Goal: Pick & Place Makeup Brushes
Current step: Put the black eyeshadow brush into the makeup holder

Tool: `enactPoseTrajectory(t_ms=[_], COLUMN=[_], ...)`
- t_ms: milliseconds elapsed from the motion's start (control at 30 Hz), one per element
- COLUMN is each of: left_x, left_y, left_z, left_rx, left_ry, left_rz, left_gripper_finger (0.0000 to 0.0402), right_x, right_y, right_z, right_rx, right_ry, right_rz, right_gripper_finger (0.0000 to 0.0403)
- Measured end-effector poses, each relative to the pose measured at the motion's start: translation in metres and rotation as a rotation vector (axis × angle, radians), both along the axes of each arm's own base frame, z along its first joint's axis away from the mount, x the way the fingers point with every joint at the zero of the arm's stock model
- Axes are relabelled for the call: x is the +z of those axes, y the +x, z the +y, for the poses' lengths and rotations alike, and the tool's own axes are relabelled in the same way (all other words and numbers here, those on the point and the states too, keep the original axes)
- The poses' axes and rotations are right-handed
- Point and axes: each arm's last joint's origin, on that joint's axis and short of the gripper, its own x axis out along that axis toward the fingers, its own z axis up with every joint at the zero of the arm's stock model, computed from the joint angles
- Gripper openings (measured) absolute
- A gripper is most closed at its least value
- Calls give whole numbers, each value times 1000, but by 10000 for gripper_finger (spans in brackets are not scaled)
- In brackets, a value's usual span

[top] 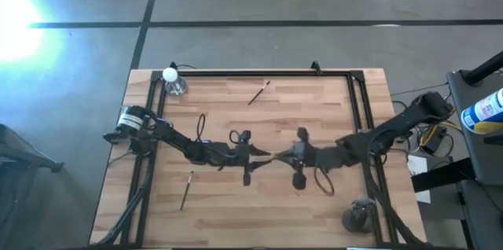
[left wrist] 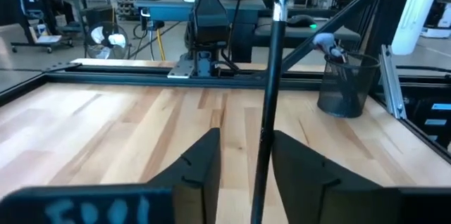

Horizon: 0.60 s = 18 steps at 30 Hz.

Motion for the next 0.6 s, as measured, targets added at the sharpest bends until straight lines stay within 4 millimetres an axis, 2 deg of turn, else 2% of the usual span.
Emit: enactPoseTrajectory(t_ms=[167,333,467,600], left_x=[1,1,-3,-10], left_y=[0,0,0,-1], left_z=[1,2,1,1], left_rx=[1,11,-2,-10], left_ry=[12,19,29,44], left_rz=[-3,-4,33,108], left_gripper_finger=[124,125,126,126], right_x=[9,32,53,76], right_y=[-31,-59,-71,-79], right_z=[32,65,78,81], right_rx=[-94,-155,-179,-168], right_ry=[62,67,75,170], right_rz=[134,153,204,350], right_gripper_finger=[12,11,11,11])
